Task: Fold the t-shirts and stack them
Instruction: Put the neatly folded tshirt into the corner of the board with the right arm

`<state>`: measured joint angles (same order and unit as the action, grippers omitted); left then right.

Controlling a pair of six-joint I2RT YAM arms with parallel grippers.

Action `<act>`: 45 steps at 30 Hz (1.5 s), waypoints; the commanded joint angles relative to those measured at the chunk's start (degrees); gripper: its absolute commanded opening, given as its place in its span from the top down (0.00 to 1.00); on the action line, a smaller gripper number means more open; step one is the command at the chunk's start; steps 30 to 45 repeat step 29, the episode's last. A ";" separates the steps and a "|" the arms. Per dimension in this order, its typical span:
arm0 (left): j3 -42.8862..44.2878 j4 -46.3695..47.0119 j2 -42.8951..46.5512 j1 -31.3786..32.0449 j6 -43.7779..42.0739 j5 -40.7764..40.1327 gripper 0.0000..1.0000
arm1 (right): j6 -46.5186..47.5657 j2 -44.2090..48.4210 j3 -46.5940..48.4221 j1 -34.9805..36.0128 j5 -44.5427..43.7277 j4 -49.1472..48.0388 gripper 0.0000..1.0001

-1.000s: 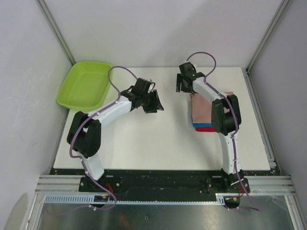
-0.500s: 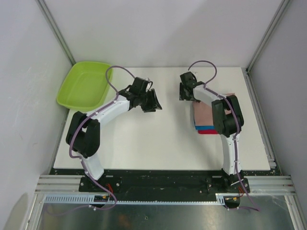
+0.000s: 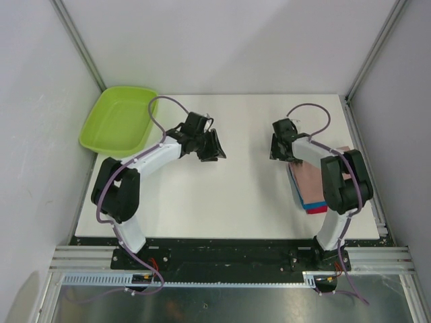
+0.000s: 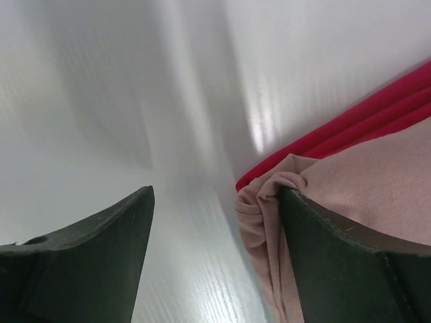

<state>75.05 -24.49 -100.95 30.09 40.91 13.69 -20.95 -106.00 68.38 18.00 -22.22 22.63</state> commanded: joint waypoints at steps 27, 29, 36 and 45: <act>-11.27 1.32 23.01 -2.63 -12.74 -13.21 0.01 | -9.35 13.73 16.66 8.08 19.87 6.23 0.01; -11.25 1.25 23.41 -2.70 -13.01 -13.35 0.01 | -9.21 13.67 16.62 8.10 20.18 6.09 0.01; -11.25 1.25 23.41 -2.70 -13.01 -13.35 0.01 | -9.21 13.67 16.62 8.10 20.18 6.09 0.01; -11.25 1.25 23.41 -2.70 -13.01 -13.35 0.01 | -9.21 13.67 16.62 8.10 20.18 6.09 0.01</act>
